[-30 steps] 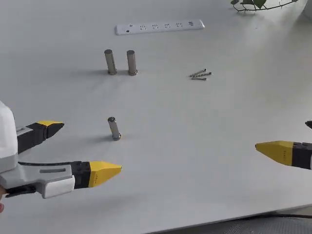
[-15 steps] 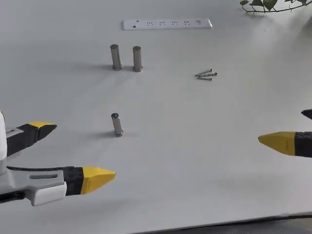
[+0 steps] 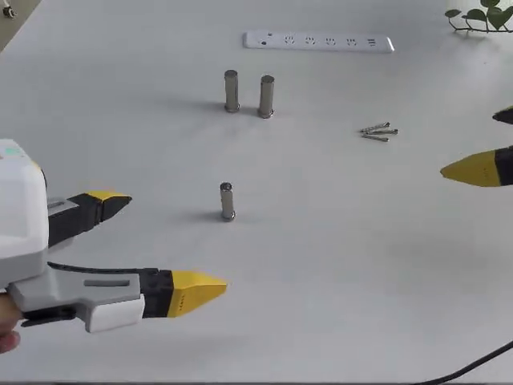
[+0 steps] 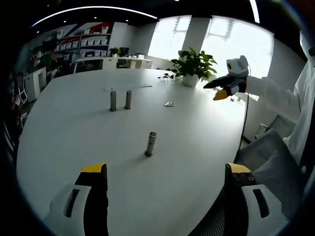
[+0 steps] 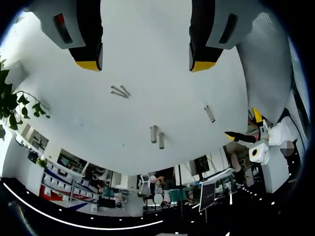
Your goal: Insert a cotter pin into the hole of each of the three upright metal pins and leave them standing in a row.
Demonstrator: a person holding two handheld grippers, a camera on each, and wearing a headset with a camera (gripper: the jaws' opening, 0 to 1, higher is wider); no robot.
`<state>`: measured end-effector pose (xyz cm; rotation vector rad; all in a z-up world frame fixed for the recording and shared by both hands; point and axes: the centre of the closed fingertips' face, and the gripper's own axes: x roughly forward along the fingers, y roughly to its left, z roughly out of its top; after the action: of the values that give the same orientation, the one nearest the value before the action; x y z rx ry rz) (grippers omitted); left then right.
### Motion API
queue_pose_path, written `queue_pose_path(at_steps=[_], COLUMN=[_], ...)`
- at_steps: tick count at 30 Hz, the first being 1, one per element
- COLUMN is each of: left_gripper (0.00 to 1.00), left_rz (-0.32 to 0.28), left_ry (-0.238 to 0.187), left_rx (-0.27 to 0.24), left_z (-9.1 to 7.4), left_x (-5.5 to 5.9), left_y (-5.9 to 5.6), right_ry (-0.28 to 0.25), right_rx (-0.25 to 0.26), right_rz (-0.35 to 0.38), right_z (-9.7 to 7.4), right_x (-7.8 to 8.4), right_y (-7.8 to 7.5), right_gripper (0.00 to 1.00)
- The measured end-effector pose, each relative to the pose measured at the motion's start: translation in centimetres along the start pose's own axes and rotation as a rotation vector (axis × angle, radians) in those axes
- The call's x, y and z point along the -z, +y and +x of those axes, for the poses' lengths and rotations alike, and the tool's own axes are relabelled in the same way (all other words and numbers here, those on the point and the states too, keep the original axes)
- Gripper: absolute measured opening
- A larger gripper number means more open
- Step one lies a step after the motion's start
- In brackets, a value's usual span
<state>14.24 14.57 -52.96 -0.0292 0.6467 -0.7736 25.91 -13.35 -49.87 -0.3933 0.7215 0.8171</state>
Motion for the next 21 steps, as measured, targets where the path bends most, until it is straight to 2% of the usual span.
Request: queue_pose_path(at_steps=[7,13,21], left_gripper=[0.99,0.98,0.97], left_rz=[-0.014,-0.039,-0.075], left_ry=[-0.021,-0.045,-0.068], left_rx=[-0.010,-0.013,-0.018], left_z=[-0.6,-0.9,-1.0], left_x=[-0.3,-0.5,-0.5], left_y=[0.1,-0.1,-0.4], right_ry=[0.039,0.075,0.164], right_rx=[-0.057,-0.109,-0.172], right_rz=[-0.082,-0.151,-0.202], right_z=[2.5,4.9,7.8], right_x=[-1.4,-2.3,-1.6], right_y=[-0.8,-1.3,-1.6], right_gripper=[0.62,0.53,0.37])
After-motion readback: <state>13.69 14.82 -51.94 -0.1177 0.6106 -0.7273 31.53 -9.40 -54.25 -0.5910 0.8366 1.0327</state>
